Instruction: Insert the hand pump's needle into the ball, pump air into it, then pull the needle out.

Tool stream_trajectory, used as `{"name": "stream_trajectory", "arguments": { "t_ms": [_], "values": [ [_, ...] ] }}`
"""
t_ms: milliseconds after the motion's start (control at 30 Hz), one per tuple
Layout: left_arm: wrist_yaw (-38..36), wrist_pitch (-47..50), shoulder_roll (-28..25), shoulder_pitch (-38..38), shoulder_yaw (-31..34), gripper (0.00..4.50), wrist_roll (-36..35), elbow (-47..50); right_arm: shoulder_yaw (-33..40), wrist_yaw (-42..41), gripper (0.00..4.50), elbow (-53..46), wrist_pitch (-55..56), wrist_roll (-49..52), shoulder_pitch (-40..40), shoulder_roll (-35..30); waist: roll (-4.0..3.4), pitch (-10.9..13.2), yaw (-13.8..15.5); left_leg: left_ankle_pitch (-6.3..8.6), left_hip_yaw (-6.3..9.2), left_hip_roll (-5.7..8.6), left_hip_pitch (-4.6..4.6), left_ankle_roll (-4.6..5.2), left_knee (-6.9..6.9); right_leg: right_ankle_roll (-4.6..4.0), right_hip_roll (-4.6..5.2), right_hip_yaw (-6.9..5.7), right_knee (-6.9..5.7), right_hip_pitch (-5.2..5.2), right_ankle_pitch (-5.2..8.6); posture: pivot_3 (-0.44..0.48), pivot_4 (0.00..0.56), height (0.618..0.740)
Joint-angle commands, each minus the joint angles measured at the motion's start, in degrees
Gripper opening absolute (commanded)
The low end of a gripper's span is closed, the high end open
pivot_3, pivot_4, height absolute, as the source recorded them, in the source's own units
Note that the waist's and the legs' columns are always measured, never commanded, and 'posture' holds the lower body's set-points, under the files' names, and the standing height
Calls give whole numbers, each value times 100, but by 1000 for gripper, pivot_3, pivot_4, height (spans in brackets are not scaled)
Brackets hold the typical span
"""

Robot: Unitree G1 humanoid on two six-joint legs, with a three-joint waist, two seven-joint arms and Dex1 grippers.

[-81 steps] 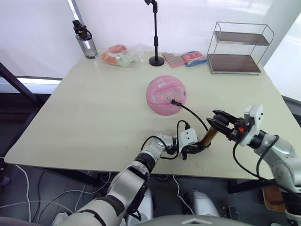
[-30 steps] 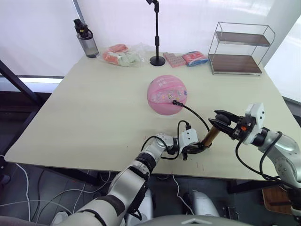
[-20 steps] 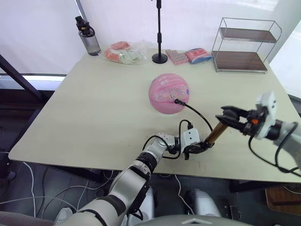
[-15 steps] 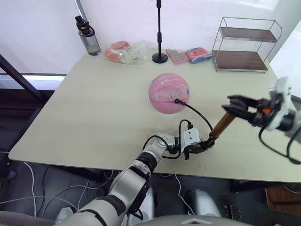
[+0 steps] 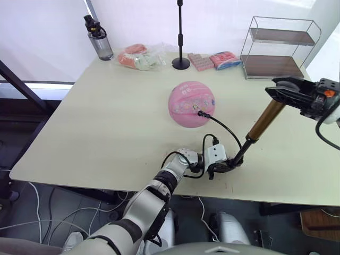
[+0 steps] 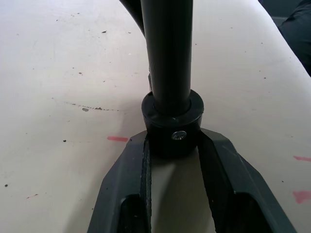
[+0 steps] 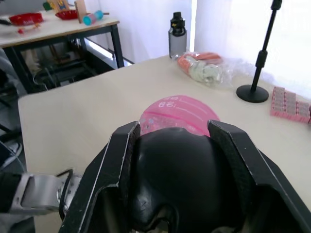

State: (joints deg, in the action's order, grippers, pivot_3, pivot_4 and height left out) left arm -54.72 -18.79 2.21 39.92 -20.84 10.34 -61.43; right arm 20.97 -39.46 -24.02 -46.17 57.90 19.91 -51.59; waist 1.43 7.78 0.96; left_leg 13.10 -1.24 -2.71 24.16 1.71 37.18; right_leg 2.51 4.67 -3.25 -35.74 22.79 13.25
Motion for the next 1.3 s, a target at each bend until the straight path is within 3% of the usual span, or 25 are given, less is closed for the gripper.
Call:
{"name": "stream_trajectory", "arguments": {
  "t_ms": [33, 233, 400, 567, 733, 900, 1133, 1300],
  "values": [
    [20, 410, -185, -364, -273, 1033, 395, -636, -519, -89, 1786, -7, 422, -678, -513, 305, 2, -1, -5, 0, -1, 0, -3, 0, 2, 2, 1, 0, 0, -1, 1, 0, 150, 731],
    [45, 407, -179, -351, -270, 1033, 399, -648, -1530, -508, 1786, 836, 1677, -1996, -1345, 984, 47, -55, -20, 1, -2, -33, -34, -1, 0, 7, -7, 2, 0, -20, 4, 0, 150, 731],
    [55, 420, -188, -344, -261, 1033, 396, -642, -1994, -702, 1786, 1606, 2708, -2853, -1728, 1483, 57, -86, -18, 1, -2, -39, -37, -1, -1, 6, -14, 1, 0, -22, 4, 0, 150, 731],
    [61, 424, -200, -329, -246, 1033, 393, -649, -2109, -869, 1786, 1862, 3290, -3288, -1848, 1552, 62, -119, -27, 1, -3, -42, -42, -2, -1, 5, -14, 3, -1, -23, 4, 0, 150, 731],
    [64, 413, -203, -342, -242, 1033, 398, -651, -1274, -913, 1786, 1097, 2823, -2259, -1381, 1377, 51, -113, -15, 1, -2, -46, -40, -3, -2, 3, -13, 2, -1, -21, 5, 0, 150, 731],
    [56, 410, -210, -346, -246, 1033, 399, -648, -562, -966, 1786, 513, 1942, -1344, -912, 765, -16, -39, 2, 1, -9, -30, -25, -2, -1, 0, 2, 6, 0, -10, 2, 0, 150, 731],
    [39, 403, -226, -343, -251, 1033, 408, -650, 336, -783, 1786, 251, 825, -174, -191, -3, -11, -16, 3, 0, -3, 3, -18, -1, -9, -2, 4, 0, 0, -9, 5, 0, 150, 731],
    [30, 399, -218, -327, -256, 1033, 410, -655, 585, -617, 1786, 206, 276, 235, 129, -400, -11, -9, 0, 0, -3, 2, -19, -1, -7, 1, 10, 0, 0, -9, 6, 0, 150, 731]
  ]
}}
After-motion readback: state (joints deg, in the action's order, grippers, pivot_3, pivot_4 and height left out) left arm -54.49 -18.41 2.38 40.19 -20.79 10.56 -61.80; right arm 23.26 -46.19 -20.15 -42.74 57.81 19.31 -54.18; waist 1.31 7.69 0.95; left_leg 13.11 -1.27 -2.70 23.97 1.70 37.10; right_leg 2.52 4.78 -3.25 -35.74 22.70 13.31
